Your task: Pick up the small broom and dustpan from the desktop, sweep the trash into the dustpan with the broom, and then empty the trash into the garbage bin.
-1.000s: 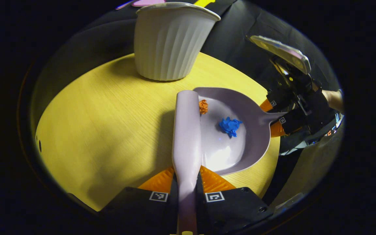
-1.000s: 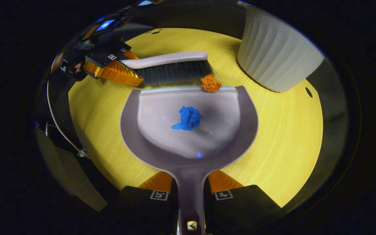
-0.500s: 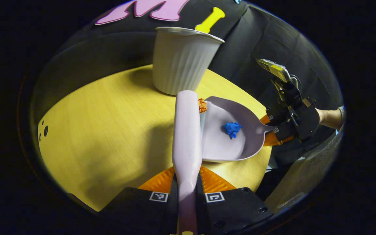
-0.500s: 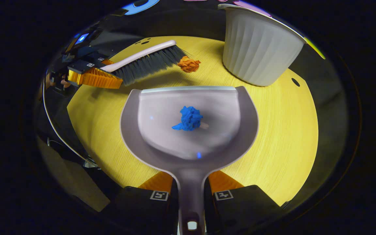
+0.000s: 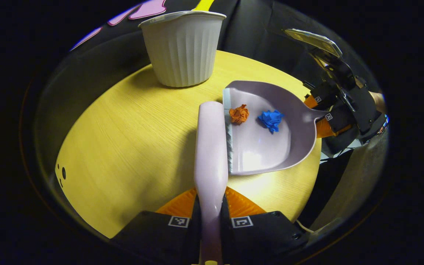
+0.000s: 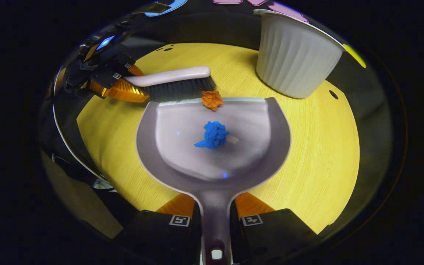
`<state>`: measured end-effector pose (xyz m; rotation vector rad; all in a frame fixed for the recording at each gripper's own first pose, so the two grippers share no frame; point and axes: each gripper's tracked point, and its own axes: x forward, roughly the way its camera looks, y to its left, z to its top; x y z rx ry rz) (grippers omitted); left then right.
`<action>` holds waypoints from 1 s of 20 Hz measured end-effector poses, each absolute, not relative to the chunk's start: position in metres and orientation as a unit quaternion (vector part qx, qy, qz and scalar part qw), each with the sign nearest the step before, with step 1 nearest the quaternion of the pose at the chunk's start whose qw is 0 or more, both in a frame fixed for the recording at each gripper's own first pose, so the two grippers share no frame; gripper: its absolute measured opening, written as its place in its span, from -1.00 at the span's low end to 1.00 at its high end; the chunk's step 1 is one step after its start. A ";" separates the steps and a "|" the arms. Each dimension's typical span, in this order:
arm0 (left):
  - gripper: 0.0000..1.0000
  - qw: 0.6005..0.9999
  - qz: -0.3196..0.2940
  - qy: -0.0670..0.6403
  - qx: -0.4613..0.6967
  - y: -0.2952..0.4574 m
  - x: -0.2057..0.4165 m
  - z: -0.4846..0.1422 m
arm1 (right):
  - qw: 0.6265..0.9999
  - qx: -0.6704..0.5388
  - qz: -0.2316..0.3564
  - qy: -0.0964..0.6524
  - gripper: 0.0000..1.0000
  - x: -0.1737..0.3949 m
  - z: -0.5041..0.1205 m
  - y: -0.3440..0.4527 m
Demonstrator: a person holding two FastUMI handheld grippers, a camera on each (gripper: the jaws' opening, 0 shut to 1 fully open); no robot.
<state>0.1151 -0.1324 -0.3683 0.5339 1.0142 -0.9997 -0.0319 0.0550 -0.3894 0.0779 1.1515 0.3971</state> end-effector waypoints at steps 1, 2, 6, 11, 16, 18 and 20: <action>-0.46 0.726 -0.451 0.461 0.241 -0.130 0.114 -0.369 | 0.822 0.041 0.183 0.537 -0.28 -0.032 -0.389 0.056; -0.46 0.724 -0.452 0.464 0.238 -0.127 0.111 -0.369 | 0.826 0.050 0.180 0.532 -0.28 -0.030 -0.387 0.058; -0.39 0.725 -0.457 0.458 0.236 -0.116 0.105 -0.372 | 0.830 0.062 0.171 0.527 -0.29 -0.030 -0.384 0.055; -0.46 0.727 -0.464 0.444 0.244 -0.121 0.110 -0.362 | 0.816 0.047 0.173 0.550 -0.28 -0.041 -0.396 0.052; -0.39 0.774 -0.407 0.432 0.221 -0.115 0.160 -0.353 | 0.804 0.044 0.183 0.563 -0.29 -0.044 -0.401 0.055; -0.46 0.802 -0.356 0.429 0.214 -0.107 0.198 -0.360 | 0.799 0.045 0.186 0.570 -0.29 -0.045 -0.403 0.056; -0.39 0.815 -0.323 0.429 0.219 -0.105 0.233 -0.374 | 0.794 0.042 0.189 0.577 -0.29 -0.044 -0.404 0.057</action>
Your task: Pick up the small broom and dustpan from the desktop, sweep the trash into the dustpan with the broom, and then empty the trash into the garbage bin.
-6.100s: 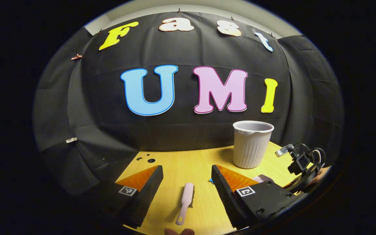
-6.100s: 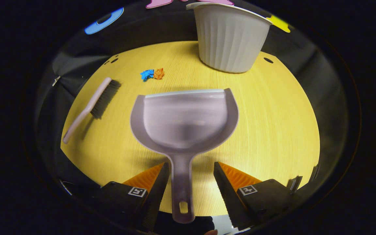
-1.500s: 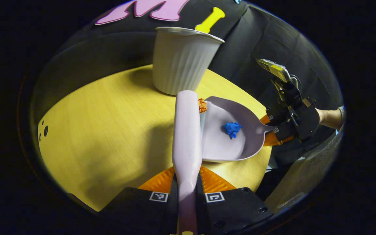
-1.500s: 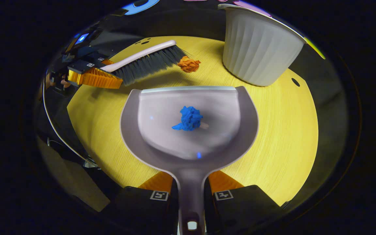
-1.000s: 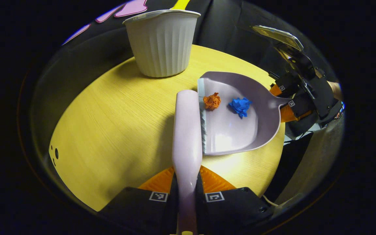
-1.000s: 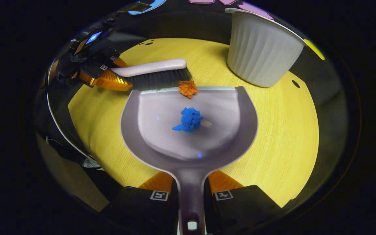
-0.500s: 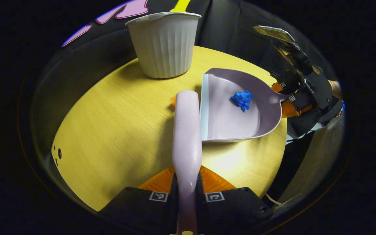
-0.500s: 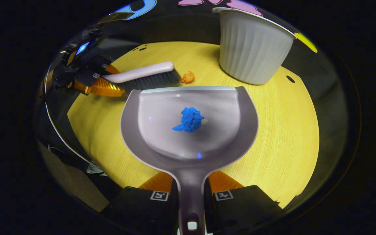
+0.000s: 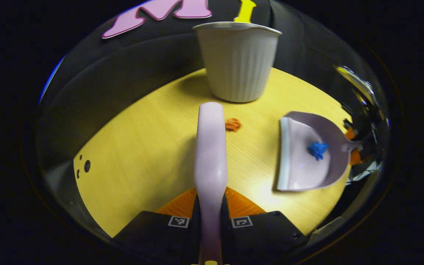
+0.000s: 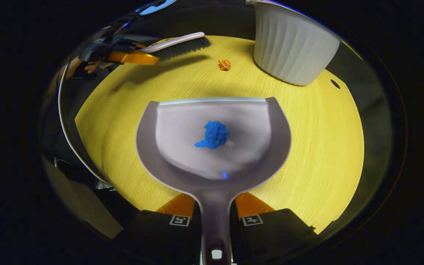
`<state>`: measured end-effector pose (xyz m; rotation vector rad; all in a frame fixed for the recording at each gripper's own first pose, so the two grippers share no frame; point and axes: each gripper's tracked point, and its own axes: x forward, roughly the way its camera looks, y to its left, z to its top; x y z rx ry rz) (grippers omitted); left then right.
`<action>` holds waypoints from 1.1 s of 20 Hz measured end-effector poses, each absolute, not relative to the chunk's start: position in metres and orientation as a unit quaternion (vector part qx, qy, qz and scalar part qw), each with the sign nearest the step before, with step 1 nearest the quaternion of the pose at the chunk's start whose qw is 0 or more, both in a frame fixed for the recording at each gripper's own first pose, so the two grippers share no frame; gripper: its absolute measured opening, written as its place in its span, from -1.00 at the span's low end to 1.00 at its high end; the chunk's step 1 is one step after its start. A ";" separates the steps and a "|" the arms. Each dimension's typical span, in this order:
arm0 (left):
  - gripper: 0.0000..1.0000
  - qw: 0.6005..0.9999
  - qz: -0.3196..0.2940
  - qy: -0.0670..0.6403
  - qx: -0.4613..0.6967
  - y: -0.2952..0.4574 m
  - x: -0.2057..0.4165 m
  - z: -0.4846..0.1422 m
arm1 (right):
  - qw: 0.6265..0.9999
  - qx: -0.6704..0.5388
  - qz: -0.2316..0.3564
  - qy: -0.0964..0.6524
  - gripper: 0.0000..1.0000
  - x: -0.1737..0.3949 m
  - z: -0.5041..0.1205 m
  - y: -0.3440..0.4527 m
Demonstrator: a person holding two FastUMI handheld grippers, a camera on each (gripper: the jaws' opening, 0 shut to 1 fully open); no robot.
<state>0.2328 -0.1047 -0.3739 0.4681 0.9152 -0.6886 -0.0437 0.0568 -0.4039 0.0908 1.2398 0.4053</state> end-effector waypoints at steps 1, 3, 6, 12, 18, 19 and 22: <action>-0.46 0.812 -0.316 0.436 0.223 -0.107 0.242 -0.382 | 0.791 0.043 0.189 0.580 -0.29 -0.043 -0.405 0.059; -0.46 0.802 -0.318 0.450 0.229 -0.120 0.253 -0.400 | 0.790 0.050 0.191 0.581 -0.29 -0.040 -0.404 0.058; -0.46 0.784 -0.343 0.459 0.240 -0.138 0.256 -0.416 | 0.787 0.053 0.192 0.583 -0.28 -0.038 -0.402 0.053; -0.46 0.755 -0.414 0.442 0.253 -0.182 0.251 -0.409 | 0.788 0.048 0.188 0.584 -0.28 -0.036 -0.403 0.050; -0.46 0.698 -0.508 0.454 0.219 -0.200 0.192 -0.401 | 0.788 0.028 0.188 0.586 -0.29 -0.031 -0.387 0.043; -0.46 0.691 -0.520 0.457 0.208 -0.206 0.181 -0.399 | 0.789 0.027 0.188 0.584 -0.28 -0.032 -0.387 0.043; -0.46 0.678 -0.536 0.461 0.202 -0.215 0.161 -0.395 | 0.793 0.034 0.185 0.579 -0.28 -0.031 -0.394 0.047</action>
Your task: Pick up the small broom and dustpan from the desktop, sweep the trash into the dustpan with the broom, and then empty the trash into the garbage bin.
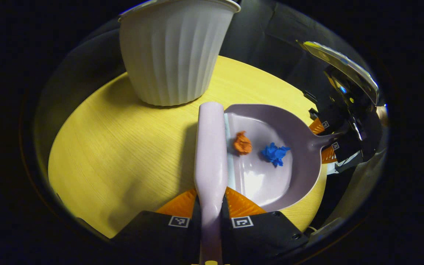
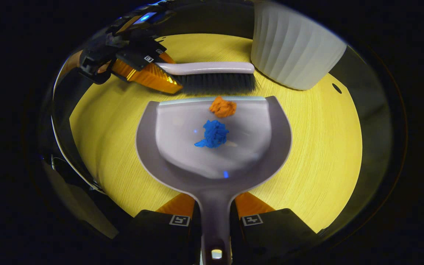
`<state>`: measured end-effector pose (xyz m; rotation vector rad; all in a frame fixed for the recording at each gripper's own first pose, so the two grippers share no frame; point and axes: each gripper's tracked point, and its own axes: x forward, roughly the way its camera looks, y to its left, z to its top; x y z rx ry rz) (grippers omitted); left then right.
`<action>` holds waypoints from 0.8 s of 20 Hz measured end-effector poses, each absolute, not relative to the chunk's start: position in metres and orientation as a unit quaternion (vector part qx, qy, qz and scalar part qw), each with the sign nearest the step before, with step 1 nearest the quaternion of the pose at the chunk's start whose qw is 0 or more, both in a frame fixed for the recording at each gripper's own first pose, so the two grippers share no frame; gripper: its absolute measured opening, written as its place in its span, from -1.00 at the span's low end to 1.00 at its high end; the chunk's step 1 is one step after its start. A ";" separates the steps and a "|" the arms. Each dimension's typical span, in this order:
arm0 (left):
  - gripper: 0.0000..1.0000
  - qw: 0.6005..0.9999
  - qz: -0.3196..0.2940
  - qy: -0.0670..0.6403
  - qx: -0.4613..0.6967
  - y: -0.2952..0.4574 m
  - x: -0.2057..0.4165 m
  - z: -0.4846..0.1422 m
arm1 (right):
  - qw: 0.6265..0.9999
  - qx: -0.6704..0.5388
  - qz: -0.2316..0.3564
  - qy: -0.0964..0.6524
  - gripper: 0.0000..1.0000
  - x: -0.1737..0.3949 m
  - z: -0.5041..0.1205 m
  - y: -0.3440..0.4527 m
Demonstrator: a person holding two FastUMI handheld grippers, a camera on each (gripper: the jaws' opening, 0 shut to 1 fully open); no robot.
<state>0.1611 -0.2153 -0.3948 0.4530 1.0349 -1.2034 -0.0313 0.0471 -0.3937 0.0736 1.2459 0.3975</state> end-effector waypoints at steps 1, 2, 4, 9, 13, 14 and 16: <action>-0.46 0.674 -0.541 0.461 0.200 -0.218 0.156 -0.391 | 0.793 0.035 0.183 0.580 -0.28 -0.033 -0.395 0.047; -0.46 0.677 -0.540 0.455 0.208 -0.218 0.157 -0.389 | 0.794 0.036 0.181 0.579 -0.28 -0.034 -0.393 0.048; -0.46 0.700 -0.514 0.443 0.222 -0.214 0.173 -0.390 | 0.795 0.056 0.174 0.578 -0.28 -0.036 -0.392 0.051; -0.46 0.762 -0.435 0.426 0.219 -0.190 0.195 -0.388 | 0.809 0.085 0.135 0.565 -0.28 -0.038 -0.388 0.047; -0.46 0.795 -0.373 0.447 0.172 -0.150 0.190 -0.383 | 0.813 0.099 0.083 0.568 -0.29 -0.042 -0.352 0.024; -0.46 0.799 -0.362 0.454 0.157 -0.142 0.184 -0.385 | 0.814 0.100 0.069 0.567 -0.28 -0.040 -0.341 0.017; -0.46 0.805 -0.342 0.466 0.131 -0.124 0.170 -0.391 | 0.821 0.099 0.045 0.561 -0.28 -0.037 -0.311 -0.007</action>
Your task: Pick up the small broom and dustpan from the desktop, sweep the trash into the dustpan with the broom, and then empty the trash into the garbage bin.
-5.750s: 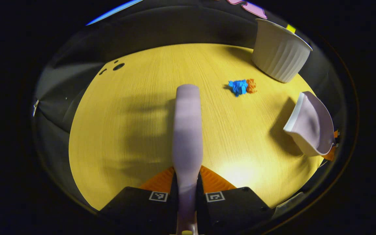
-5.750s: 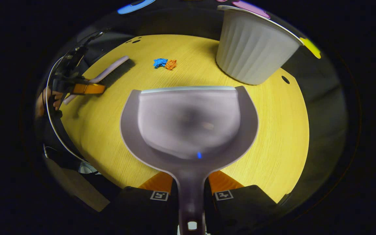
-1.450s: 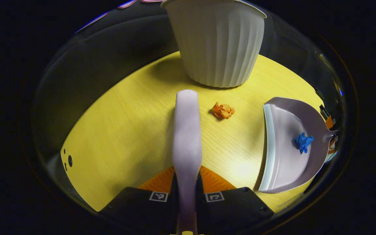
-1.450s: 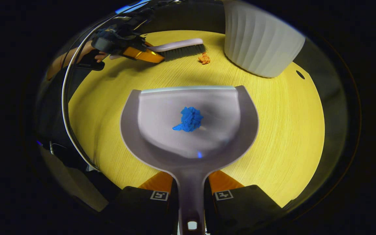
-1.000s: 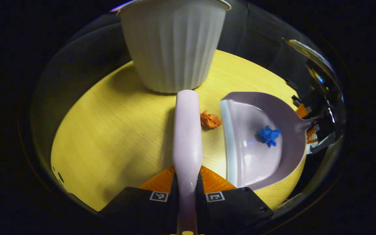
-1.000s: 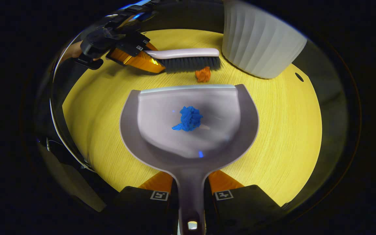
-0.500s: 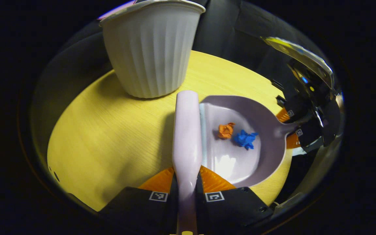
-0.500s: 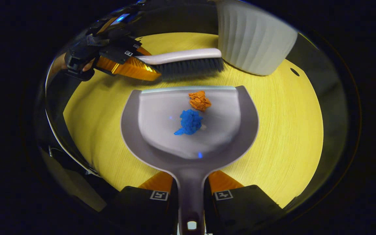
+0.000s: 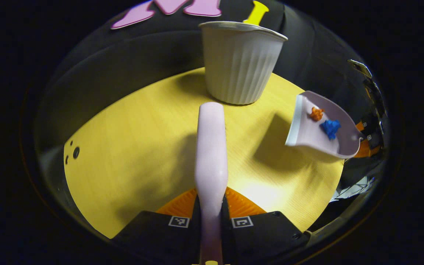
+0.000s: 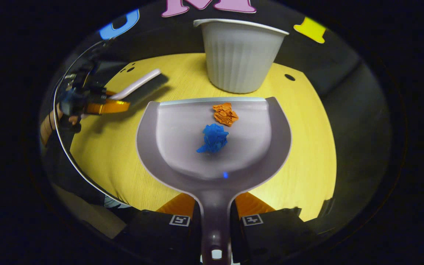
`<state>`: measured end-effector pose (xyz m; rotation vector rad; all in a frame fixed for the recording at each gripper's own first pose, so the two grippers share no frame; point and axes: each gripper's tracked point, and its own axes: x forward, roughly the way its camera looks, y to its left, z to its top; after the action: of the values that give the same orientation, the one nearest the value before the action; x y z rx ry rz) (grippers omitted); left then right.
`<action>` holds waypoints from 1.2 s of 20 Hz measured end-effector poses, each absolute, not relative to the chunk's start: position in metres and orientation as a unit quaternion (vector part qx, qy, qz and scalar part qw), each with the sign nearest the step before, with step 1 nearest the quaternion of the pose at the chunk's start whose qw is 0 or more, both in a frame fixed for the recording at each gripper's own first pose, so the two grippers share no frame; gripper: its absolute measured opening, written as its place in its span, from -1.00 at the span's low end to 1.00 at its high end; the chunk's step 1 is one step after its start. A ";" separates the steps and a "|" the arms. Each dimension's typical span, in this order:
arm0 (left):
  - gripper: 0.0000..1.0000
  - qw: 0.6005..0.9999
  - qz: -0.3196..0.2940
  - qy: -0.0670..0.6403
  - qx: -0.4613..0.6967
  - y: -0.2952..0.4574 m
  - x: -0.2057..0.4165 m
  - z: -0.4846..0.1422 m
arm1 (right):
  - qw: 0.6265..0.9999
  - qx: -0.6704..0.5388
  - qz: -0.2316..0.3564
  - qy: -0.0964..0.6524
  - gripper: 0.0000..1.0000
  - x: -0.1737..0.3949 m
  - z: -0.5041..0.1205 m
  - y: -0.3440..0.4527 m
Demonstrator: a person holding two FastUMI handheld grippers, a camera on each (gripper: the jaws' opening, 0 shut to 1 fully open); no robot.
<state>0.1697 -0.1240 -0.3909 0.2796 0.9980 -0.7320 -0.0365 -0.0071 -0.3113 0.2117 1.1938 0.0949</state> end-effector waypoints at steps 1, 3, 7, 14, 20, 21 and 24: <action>-0.46 0.808 -0.337 0.468 0.120 -0.114 0.161 -0.394 | 0.823 0.103 0.033 0.558 -0.28 -0.035 -0.294 -0.015; -0.40 0.809 -0.332 0.474 0.106 -0.103 0.144 -0.401 | 0.820 0.122 0.011 0.559 -0.27 -0.028 -0.262 -0.034; -0.46 0.806 -0.332 0.481 0.099 -0.079 0.115 -0.404 | 0.826 0.127 -0.015 0.549 -0.28 0.001 -0.200 -0.086; -0.46 0.807 -0.330 0.484 0.077 -0.067 0.097 -0.406 | 0.814 0.095 -0.044 0.571 -0.29 0.062 -0.171 -0.153; -0.46 0.806 -0.327 0.487 0.073 -0.058 0.089 -0.409 | 0.798 0.094 -0.040 0.594 -0.28 0.115 -0.184 -0.148; -0.46 0.808 -0.326 0.486 0.071 -0.056 0.089 -0.411 | 0.800 0.096 -0.041 0.591 -0.28 0.123 -0.185 -0.145; -0.46 0.812 -0.320 0.483 0.066 -0.052 0.090 -0.413 | 0.802 0.090 -0.037 0.589 -0.29 0.137 -0.189 -0.141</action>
<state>0.0898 -0.0523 -0.4130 0.1409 1.0317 -0.6823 0.1371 -0.1409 -0.1891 0.1939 1.2617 -0.0785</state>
